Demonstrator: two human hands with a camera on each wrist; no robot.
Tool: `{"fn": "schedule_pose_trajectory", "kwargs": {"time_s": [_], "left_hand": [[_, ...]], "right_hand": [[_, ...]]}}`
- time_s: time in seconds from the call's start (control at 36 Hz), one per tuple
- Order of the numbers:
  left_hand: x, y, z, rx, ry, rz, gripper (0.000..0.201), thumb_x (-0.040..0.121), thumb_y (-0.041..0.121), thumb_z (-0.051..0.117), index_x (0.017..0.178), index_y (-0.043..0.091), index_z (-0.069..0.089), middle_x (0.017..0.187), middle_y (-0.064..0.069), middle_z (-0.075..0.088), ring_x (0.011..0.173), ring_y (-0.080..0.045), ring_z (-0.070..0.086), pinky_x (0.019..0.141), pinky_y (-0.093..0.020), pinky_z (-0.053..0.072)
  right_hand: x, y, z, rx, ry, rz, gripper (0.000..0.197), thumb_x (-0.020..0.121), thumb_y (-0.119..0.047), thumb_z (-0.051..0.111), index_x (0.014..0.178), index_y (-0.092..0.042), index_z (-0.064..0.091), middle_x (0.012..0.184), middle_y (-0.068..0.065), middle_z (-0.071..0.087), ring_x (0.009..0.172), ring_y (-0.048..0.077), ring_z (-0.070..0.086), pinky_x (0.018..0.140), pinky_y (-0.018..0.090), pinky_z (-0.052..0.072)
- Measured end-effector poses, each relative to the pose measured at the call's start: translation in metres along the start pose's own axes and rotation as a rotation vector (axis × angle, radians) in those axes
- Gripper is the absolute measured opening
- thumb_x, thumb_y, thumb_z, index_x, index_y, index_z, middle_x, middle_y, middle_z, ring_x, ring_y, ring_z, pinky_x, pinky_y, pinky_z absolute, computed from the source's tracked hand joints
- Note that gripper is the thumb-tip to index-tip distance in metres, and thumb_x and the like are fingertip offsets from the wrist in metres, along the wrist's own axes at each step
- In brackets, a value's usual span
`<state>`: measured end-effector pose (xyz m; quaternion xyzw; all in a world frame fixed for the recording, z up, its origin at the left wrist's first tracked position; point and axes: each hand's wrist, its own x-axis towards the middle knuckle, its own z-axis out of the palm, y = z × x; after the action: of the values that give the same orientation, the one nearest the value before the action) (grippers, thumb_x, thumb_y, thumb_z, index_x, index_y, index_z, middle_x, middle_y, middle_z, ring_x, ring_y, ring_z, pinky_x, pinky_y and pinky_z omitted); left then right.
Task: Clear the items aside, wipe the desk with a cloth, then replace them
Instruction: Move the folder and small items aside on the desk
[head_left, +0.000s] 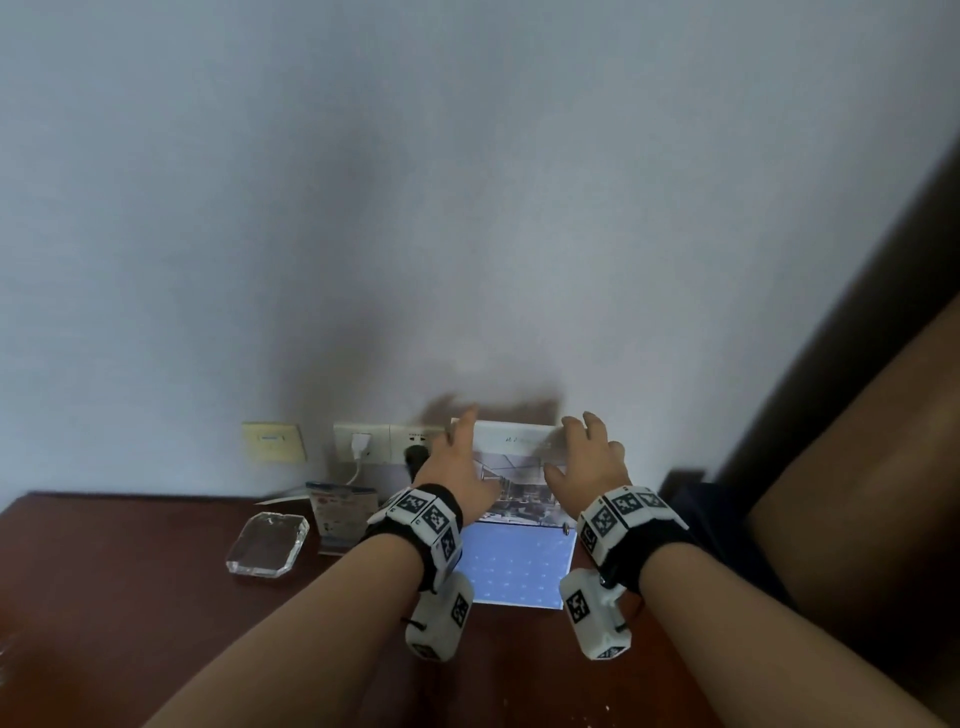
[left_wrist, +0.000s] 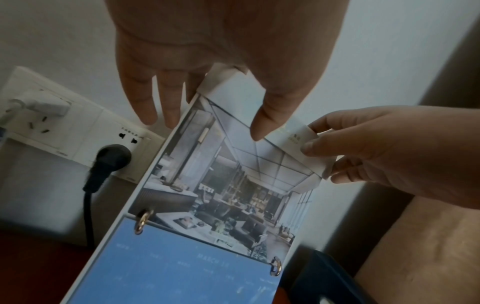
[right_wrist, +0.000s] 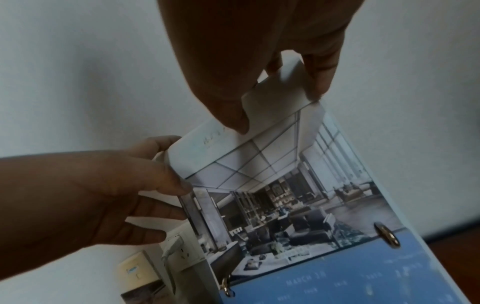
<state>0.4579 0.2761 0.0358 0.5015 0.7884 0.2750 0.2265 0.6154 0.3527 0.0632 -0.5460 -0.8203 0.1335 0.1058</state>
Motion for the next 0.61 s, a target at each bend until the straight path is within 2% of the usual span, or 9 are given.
{"fn": "schedule_pose_trajectory", "kwargs": {"time_s": [0.19,0.33,0.44,0.53,0.61], "left_hand": [[0.005,0.026,0.017,-0.054,-0.036,0.033,0.101,0.082,0.026,0.07,0.153,0.042,0.0,0.15,-0.009,0.027,0.112,-0.029,0.057,0.092,-0.044,0.055],[0.012,0.053,0.04,-0.074,-0.077,0.066,0.101,0.08,0.024,0.07,0.154,0.04,0.003,0.149,-0.01,0.028,0.116,-0.029,0.055,0.096,-0.042,0.053],[0.017,0.074,0.061,-0.058,-0.091,0.098,0.099,0.082,0.024,0.069,0.154,0.041,0.004,0.149,-0.01,0.027,0.119,-0.029,0.054,0.096,-0.035,0.051],[0.023,0.091,0.075,-0.051,-0.145,0.118,0.103,0.082,0.023,0.07,0.154,0.044,-0.001,0.155,-0.011,0.016,0.118,-0.03,0.054,0.092,-0.038,0.056],[0.027,0.107,0.086,-0.041,-0.183,0.143,0.107,0.084,0.019,0.07,0.155,0.044,-0.005,0.162,-0.012,-0.008,0.127,-0.032,0.05,0.091,-0.028,0.051]], "right_hand": [[-0.002,0.026,-0.013,-0.009,0.019,0.046,0.06,0.09,-0.032,0.056,0.142,-0.02,0.029,0.156,0.002,0.016,0.125,0.037,0.038,0.101,0.041,0.039],[-0.008,0.057,-0.026,-0.018,0.034,0.095,0.062,0.091,-0.032,0.056,0.144,-0.02,0.027,0.156,0.003,0.016,0.127,0.037,0.037,0.103,0.041,0.037],[-0.012,0.082,-0.035,-0.034,0.051,0.137,0.064,0.09,-0.036,0.056,0.144,-0.02,0.027,0.156,0.004,0.016,0.127,0.04,0.039,0.104,0.043,0.038],[-0.015,0.102,-0.041,-0.034,0.068,0.149,0.062,0.09,-0.037,0.055,0.143,-0.02,0.028,0.154,0.005,0.019,0.127,0.039,0.039,0.105,0.044,0.037],[-0.019,0.121,-0.044,-0.005,0.104,0.141,0.06,0.088,-0.033,0.057,0.14,-0.02,0.031,0.15,0.004,0.026,0.124,0.035,0.041,0.103,0.044,0.038]]}}
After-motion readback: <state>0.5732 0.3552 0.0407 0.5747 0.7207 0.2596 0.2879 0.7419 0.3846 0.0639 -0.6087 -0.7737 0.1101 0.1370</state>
